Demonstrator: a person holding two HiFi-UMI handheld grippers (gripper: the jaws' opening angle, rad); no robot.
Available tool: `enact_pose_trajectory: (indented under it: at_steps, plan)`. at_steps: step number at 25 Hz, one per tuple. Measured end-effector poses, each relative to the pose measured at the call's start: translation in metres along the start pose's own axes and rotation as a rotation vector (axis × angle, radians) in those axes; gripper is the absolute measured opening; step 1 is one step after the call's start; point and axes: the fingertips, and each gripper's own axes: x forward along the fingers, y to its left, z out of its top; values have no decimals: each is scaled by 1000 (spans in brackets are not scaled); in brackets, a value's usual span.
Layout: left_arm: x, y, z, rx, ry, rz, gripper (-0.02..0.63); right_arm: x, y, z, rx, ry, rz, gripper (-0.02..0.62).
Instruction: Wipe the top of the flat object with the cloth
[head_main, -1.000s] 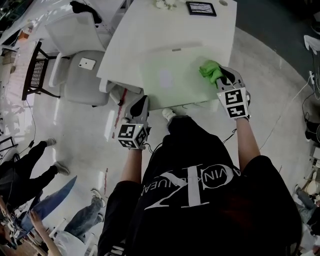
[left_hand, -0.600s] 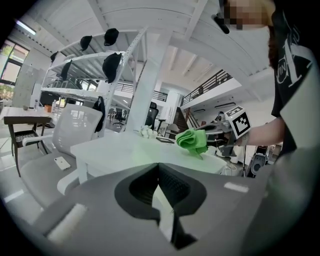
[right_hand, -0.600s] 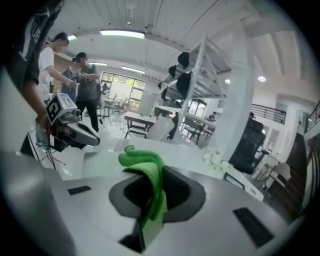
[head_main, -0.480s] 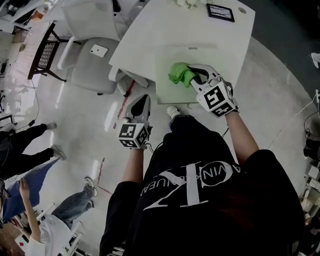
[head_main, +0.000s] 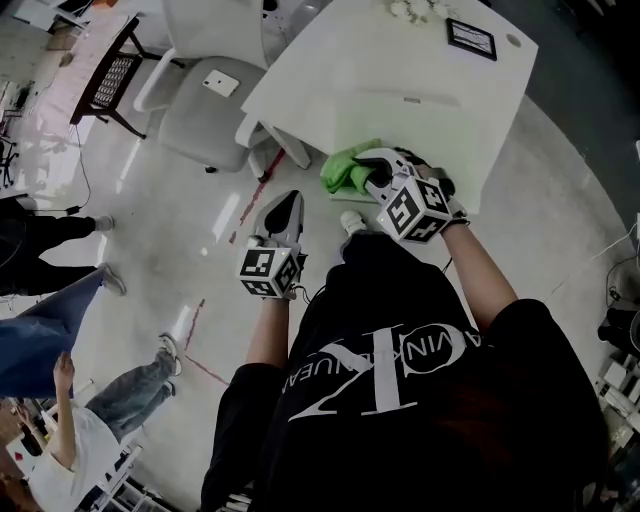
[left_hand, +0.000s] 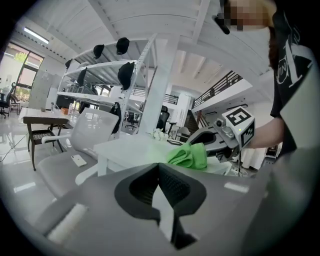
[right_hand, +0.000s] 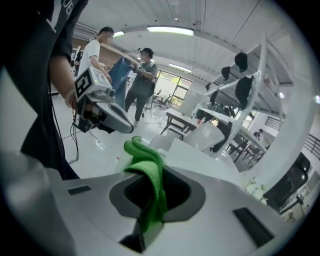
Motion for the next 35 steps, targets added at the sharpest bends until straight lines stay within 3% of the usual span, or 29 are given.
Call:
enact_pose_trajectory:
  at_steps: [4,12,25,35]
  plan:
    - [-9,-6,0,-2,-5,0,11,-1,14,-6,-44,37,37,31]
    - [-26,-27,-9,18,5,-39,11,-18,32,-11,-15,72,17,31]
    - [-47,-55,-24,47,21,-98,11,-66,31,-59,166,153,-136,31]
    - [-30,-63,-3,55,0,-99,11,-113,31,-98,281,188,-211,31]
